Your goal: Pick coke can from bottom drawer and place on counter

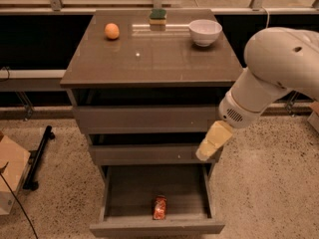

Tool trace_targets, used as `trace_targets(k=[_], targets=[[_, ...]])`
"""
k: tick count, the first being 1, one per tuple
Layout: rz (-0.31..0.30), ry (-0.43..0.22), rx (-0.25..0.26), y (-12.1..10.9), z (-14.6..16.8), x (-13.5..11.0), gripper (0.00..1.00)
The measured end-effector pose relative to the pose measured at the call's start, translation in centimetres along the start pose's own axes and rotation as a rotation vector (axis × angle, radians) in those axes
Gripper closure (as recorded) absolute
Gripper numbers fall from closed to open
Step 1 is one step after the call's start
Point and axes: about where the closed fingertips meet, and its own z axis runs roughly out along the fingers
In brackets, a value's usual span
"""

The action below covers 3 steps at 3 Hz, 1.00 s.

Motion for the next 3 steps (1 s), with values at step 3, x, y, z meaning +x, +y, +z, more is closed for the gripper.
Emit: trace_targets(k=[3], targets=[[0.176, 0.084, -0.165, -1.3, 15.2, -1.4, 0.0]])
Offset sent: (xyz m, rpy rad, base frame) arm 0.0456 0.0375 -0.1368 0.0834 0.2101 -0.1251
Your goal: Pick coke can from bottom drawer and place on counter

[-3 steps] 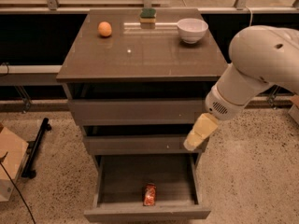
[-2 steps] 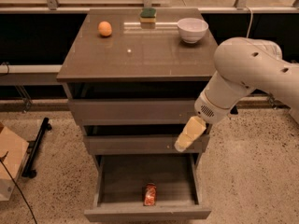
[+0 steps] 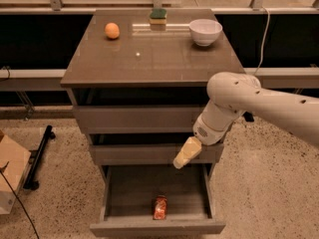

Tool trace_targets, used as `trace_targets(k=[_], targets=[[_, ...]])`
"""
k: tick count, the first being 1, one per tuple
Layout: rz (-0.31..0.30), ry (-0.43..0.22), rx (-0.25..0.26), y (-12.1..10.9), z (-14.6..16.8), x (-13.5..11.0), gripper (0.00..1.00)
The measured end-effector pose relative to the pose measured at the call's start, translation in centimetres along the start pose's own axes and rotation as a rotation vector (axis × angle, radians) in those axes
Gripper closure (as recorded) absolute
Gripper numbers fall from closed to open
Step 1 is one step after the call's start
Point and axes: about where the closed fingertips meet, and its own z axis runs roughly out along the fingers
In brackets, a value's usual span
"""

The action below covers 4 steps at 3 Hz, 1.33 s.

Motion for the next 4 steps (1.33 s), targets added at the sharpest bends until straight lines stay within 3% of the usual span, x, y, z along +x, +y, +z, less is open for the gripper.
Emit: trace_targets(k=[1, 3, 4], targets=[[0.038, 0.073, -0.033, -1.1, 4.9, -0.1, 0.0], [0.089, 0.094, -0.054, -1.3, 7.1, -0.5, 0.0], [0.268, 0.098, -0.077, -2.9, 11.1, 0.2, 0.0]])
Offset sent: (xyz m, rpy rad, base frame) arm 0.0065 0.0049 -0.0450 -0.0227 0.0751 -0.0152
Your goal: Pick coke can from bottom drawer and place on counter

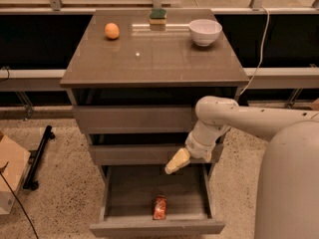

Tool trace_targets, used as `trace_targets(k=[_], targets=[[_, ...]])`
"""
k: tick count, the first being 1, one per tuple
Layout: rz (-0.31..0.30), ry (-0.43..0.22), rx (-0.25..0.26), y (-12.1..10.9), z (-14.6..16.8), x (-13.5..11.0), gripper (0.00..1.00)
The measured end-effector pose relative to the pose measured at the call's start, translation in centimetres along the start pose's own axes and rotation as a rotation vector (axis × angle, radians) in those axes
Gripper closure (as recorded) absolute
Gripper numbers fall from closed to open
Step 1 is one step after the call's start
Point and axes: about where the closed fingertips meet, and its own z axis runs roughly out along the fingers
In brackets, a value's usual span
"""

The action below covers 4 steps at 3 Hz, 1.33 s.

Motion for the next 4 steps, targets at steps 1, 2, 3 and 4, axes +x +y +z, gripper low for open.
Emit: trace_targets(k=[1, 2, 3, 4], targets=[[0.162, -0.014, -0.015, -1.3, 3.1, 0.2, 0.0], [0.293, 0.004, 0.0, -2.2, 6.4, 0.3, 0.0], [0.316, 0.004, -0.001, -2.1, 6.4, 0.3, 0.0], [0.333, -0.008, -0.012, -2.0, 7.1, 0.2, 0.0]])
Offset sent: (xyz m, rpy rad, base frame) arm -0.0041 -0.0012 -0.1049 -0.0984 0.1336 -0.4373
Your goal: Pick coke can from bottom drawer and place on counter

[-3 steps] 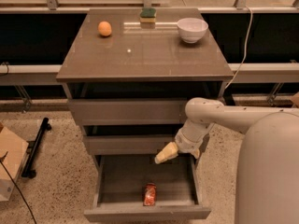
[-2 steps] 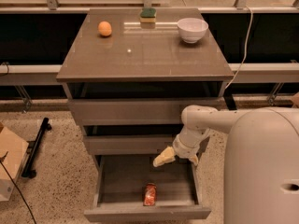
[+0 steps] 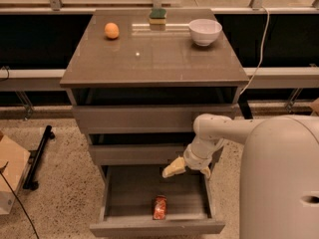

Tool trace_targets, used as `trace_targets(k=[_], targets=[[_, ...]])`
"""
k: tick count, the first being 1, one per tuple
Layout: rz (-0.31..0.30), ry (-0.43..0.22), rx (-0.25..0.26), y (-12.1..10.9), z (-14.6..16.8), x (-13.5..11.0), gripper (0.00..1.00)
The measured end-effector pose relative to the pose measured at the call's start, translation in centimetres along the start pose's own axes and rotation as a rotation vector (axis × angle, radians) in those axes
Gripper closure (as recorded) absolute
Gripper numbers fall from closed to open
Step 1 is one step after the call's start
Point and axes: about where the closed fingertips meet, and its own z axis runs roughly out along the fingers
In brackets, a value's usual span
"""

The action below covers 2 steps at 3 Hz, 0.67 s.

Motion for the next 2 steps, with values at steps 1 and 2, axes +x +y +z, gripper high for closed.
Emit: trace_targets(k=[1, 2], targets=[[0.011, -0.015, -0.016, 1.3, 2.1, -0.7, 0.0], [0.019, -0.048, -0.044, 1.9, 4.3, -1.4, 0.0]])
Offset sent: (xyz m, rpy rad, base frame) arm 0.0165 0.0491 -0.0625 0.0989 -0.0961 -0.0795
